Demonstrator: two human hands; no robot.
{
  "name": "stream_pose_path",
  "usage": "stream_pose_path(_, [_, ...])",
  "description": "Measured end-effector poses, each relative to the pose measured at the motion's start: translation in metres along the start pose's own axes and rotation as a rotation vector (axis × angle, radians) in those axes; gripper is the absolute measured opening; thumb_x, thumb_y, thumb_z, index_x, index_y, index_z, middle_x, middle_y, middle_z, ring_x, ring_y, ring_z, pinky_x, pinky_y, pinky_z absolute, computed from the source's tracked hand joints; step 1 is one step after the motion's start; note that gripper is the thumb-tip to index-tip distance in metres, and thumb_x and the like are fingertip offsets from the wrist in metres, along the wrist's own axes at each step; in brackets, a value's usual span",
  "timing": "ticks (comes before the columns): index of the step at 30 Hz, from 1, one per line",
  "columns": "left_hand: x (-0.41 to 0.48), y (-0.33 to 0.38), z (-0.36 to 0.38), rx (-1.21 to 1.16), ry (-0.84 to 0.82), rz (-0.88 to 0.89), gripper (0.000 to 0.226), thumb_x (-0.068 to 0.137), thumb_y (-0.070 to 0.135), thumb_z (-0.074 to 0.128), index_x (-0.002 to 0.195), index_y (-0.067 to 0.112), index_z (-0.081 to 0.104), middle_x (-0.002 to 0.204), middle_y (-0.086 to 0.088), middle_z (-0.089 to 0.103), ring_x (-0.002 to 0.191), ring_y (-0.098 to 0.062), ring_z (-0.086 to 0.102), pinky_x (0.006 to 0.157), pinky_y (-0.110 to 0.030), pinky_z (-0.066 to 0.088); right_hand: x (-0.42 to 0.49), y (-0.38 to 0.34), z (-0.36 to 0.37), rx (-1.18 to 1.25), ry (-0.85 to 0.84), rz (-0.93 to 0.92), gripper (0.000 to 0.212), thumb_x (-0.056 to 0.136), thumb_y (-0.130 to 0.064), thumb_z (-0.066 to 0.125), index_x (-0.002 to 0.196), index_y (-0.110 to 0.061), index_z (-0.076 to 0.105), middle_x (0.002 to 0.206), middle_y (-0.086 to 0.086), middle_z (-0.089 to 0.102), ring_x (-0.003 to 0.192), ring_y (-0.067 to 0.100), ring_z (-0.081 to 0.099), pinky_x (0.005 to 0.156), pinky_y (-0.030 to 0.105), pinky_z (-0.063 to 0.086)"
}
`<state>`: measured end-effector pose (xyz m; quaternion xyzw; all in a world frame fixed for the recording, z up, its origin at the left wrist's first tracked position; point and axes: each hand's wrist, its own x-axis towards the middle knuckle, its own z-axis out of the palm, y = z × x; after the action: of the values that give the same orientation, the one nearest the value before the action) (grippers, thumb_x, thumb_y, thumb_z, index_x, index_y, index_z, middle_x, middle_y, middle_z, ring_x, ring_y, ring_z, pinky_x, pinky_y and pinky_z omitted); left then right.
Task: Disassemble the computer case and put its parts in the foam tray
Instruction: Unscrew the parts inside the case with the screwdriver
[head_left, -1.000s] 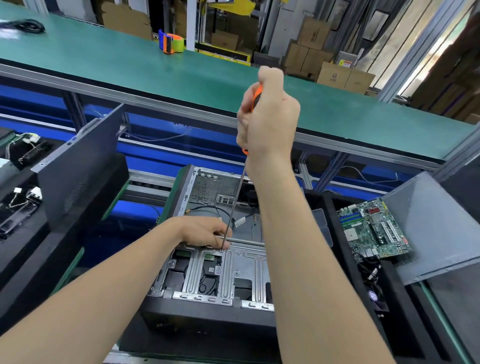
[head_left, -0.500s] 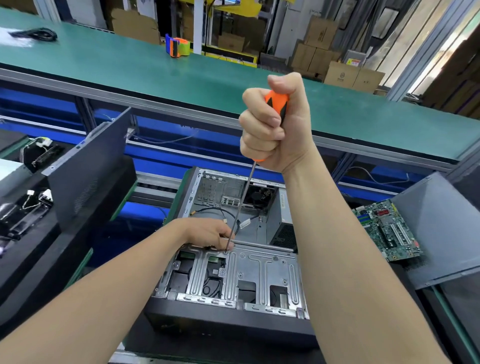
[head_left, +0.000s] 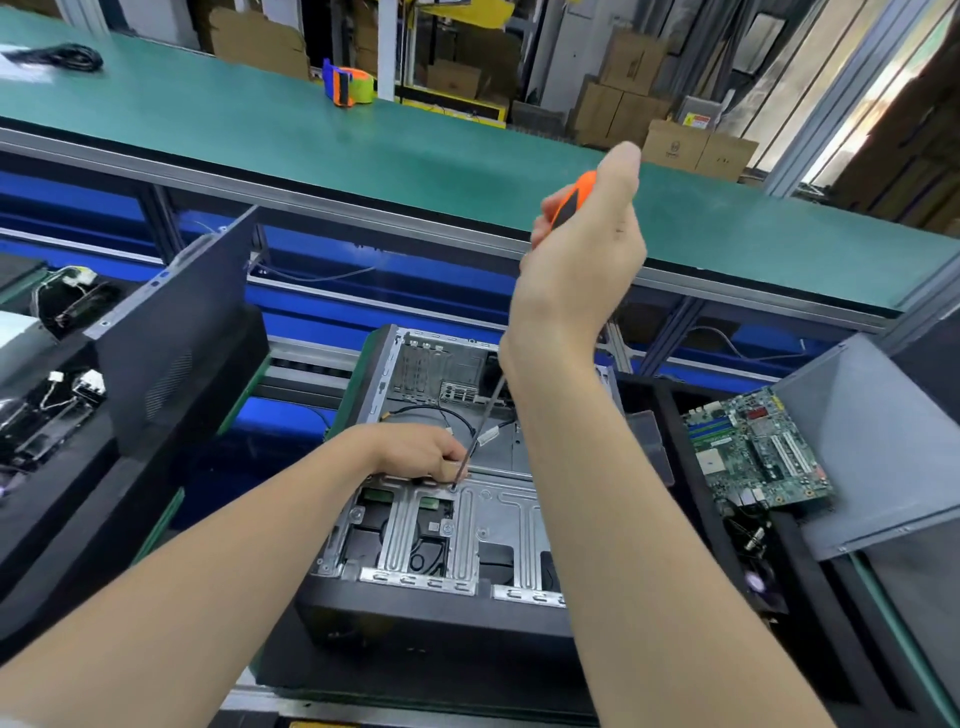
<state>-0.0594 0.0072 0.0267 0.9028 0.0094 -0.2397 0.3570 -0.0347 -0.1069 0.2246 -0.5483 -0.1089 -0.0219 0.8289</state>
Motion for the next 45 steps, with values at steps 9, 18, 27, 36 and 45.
stream_pose_path(9, [0.001,-0.005,0.000,-0.033,-0.011,0.023,0.026,0.102,0.020,0.057,0.077,0.026,0.053,0.070,0.008,0.049,0.064,-0.012,0.044,0.067,-0.030,0.037,0.033,0.000,-0.004,0.119,-0.861,0.332,0.061,0.108,-0.047,0.030,0.059,-0.013,0.040,0.046,-0.001,0.024,0.038,0.013,0.014,0.041,0.017,0.018])
stream_pose_path(18, [-0.004,-0.003,-0.005,-0.045,-0.053,0.031,0.014,0.098,0.006,0.056,0.108,0.000,0.064,0.083,-0.002,0.055,0.069,-0.013,0.047,0.064,-0.025,0.039,0.060,0.010,-0.004,0.378,-1.426,0.650,0.053,0.100,-0.048,0.034,0.060,-0.013,0.036,0.044,-0.002,0.029,0.034,0.009,0.016,0.041,0.016,0.016])
stream_pose_path(27, [-0.001,-0.005,-0.007,-0.044,-0.078,0.051,0.006,0.098,0.009,0.062,0.092,0.010,0.059,0.081,0.003,0.053,0.073,-0.015,0.045,0.075,-0.031,0.036,0.053,0.000,-0.008,0.299,-1.323,0.560,0.064,0.104,-0.066,0.017,0.072,-0.013,0.036,0.046,-0.002,0.023,0.034,0.009,0.014,0.038,0.021,0.012])
stream_pose_path(36, [-0.006,-0.004,-0.010,-0.018,-0.079,0.026,0.017,0.098,0.016,0.063,0.114,0.010,0.065,0.102,-0.016,0.064,0.081,-0.015,0.052,0.080,-0.034,0.040,0.009,-0.005,0.002,-0.205,-0.125,0.034,0.051,0.108,-0.050,0.050,0.075,-0.015,0.065,0.059,-0.008,0.059,0.057,0.013,0.055,0.060,0.037,0.048])
stream_pose_path(45, [-0.002,-0.006,-0.010,-0.096,-0.105,-0.024,0.025,0.093,0.010,0.065,0.117,0.012,0.059,0.114,-0.005,0.055,0.099,-0.016,0.050,0.089,-0.034,0.040,0.022,-0.002,0.007,-0.064,-0.462,0.076,0.055,0.109,-0.039,0.048,0.061,-0.014,0.043,0.052,0.004,0.028,0.043,0.019,0.022,0.046,0.025,0.024])
